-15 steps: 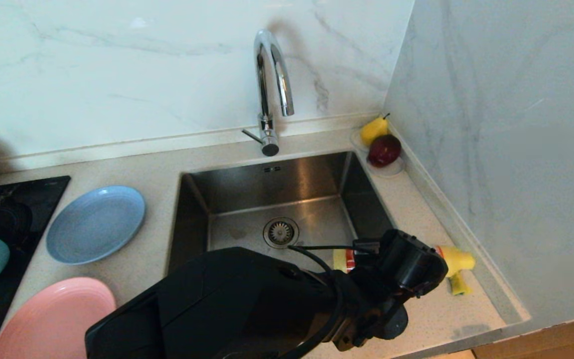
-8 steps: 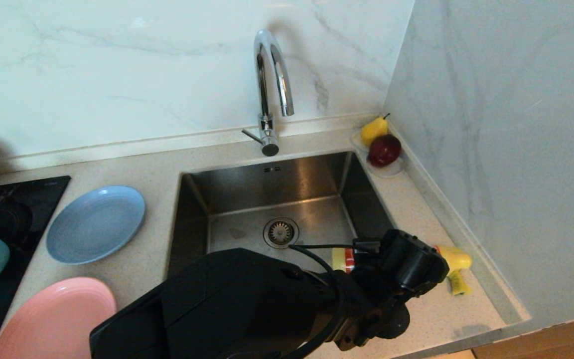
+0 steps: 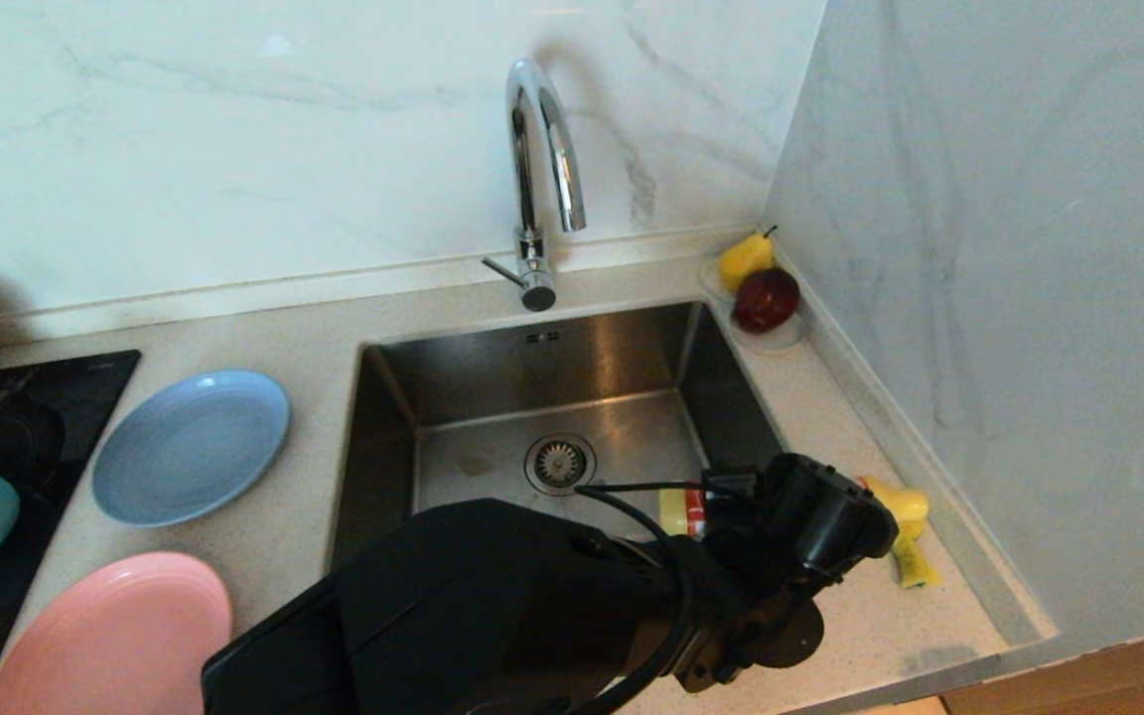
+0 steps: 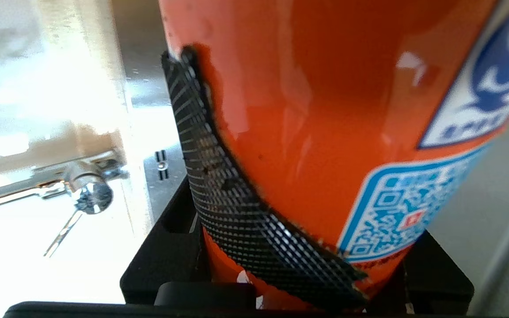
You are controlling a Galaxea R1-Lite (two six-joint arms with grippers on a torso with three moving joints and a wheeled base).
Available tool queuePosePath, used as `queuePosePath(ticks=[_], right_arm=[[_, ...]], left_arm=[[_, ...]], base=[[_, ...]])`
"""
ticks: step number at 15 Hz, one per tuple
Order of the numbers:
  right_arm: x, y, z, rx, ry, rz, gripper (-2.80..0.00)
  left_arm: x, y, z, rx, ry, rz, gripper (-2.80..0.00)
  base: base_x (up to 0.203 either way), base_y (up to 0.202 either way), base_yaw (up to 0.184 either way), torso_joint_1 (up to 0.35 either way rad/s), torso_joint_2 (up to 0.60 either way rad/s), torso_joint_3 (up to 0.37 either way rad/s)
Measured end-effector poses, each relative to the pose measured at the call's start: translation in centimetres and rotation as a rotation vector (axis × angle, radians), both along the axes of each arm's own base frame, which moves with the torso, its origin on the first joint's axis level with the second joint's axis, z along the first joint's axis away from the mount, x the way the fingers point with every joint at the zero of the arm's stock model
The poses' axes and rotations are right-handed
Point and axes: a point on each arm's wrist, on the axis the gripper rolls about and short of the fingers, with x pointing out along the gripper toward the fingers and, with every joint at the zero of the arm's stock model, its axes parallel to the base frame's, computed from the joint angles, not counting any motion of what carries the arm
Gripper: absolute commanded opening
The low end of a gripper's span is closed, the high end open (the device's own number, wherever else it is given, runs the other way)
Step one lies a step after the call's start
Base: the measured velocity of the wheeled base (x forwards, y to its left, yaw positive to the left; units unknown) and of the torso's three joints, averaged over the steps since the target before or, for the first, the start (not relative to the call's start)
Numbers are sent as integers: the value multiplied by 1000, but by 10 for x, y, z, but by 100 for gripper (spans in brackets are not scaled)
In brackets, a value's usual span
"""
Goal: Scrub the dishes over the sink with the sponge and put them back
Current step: Squeeze it onto the sponge
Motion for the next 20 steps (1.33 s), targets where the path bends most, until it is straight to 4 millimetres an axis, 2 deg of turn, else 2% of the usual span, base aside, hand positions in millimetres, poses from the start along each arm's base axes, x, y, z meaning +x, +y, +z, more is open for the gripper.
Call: queuePosePath(ticks=[4,10,20], right_arm=[[0,0,0,0,0,0,-280],[0,0,0,0,0,0,-280],[0,0,0,0,0,0,-280]], left_arm=[[4,-5,2,22,-18,42,-280],[8,-10,-8,35,-38,86,-280],[13,-8,-16,49,-41,112,-280]], base=[[0,0,0,0,0,0],[0,0,0,0,0,0],[0,0,0,0,0,0]])
